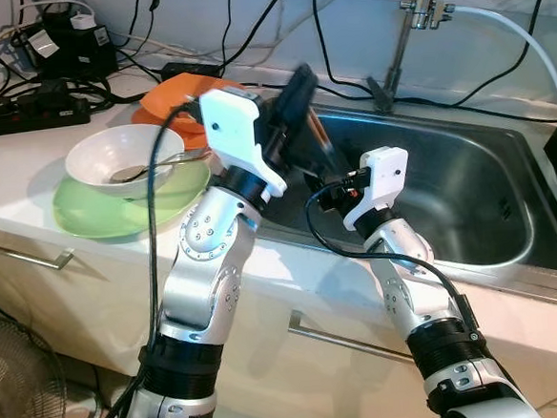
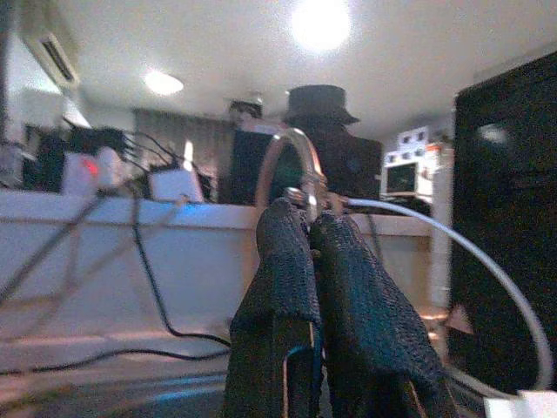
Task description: Kitchen organization
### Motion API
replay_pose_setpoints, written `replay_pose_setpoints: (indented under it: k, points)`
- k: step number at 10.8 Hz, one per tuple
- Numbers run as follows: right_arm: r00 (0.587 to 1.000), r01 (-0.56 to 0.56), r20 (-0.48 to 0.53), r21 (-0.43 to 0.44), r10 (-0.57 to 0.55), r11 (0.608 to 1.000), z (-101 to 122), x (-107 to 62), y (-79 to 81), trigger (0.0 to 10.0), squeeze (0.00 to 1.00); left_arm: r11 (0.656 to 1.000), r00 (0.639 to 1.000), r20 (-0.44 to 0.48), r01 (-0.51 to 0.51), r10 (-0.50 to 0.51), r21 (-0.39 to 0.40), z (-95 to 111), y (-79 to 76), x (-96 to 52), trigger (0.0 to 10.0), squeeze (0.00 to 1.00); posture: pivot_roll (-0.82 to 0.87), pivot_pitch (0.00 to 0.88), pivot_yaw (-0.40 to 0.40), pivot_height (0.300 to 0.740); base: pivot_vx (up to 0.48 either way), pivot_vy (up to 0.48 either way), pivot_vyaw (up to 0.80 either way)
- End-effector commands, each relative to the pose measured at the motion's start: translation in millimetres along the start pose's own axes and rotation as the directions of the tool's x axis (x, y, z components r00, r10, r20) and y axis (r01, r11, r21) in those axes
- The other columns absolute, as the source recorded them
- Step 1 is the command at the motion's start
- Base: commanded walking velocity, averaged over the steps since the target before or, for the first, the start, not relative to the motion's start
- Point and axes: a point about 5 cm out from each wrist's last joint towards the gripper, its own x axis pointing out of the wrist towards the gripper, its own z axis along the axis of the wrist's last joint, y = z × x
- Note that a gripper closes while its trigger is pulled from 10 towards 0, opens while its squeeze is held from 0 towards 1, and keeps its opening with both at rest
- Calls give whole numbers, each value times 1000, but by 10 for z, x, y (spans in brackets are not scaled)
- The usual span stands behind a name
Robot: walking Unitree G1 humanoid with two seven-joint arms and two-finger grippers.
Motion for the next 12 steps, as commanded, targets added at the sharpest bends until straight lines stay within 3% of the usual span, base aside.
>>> replay_pose_setpoints:
  k: [1, 4, 6, 12]
  points:
    - [1000, -4, 20, -5, 4, 1000, 58, 16, -2, 10000, 0, 999, 1000, -4, 21, -22, -29, 8, -21, -17, 10000, 0, 217, 0, -47, 740, 0, 0, 0]
    - [1000, 0, 16, -6, 0, 1000, 48, 15, 1, 10000, 0, 998, 998, -41, 46, -48, -49, -38, -38, -38, 10000, 0, 216, 0, -44, 740, 0, 0, 0]
    - [1000, 0, 8, -6, 0, 1000, 31, 10, -3, 0, 0, 996, 997, -52, 56, -59, -63, -45, -45, -48, 10000, 0, 218, 0, -44, 740, 0, 0, 0]
    - [1000, -9, 7, -5, 9, 1000, 22, 13, 11, 0, 0, 997, 996, -67, 63, -66, -50, -55, -41, -73, 10000, 0, 223, 0, -43, 740, 0, 0, 0]
